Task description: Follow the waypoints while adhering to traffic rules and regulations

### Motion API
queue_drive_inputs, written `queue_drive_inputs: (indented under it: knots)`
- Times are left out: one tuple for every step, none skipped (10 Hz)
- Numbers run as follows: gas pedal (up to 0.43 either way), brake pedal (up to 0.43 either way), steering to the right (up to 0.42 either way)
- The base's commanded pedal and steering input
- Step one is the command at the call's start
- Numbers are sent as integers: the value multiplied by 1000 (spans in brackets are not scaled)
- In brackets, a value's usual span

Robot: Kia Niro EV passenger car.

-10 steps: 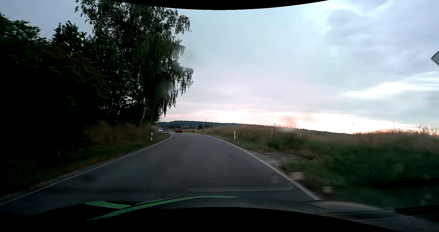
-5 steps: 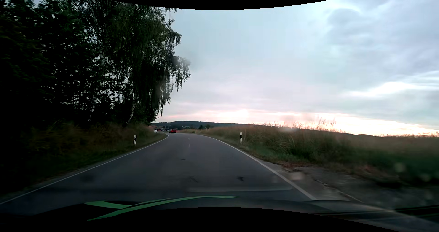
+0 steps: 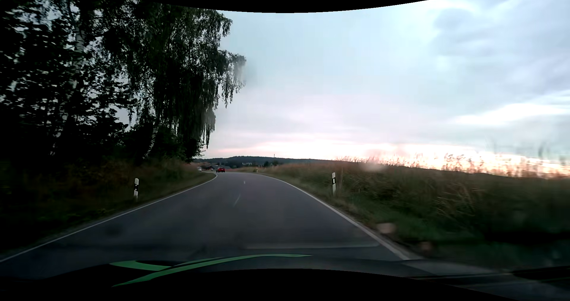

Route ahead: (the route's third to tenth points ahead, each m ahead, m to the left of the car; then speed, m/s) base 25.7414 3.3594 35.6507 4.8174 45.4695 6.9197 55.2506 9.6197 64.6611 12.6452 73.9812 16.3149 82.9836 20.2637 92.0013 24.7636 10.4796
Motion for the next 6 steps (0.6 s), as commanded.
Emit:
queue_drive_inputs:
  knots:
    - [319, 0, -31]
    - [319, 0, -31]
    - [319, 0, -31]
    - [319, 0, -31]
    - [319, 0, -31]
    - [319, 0, -31]
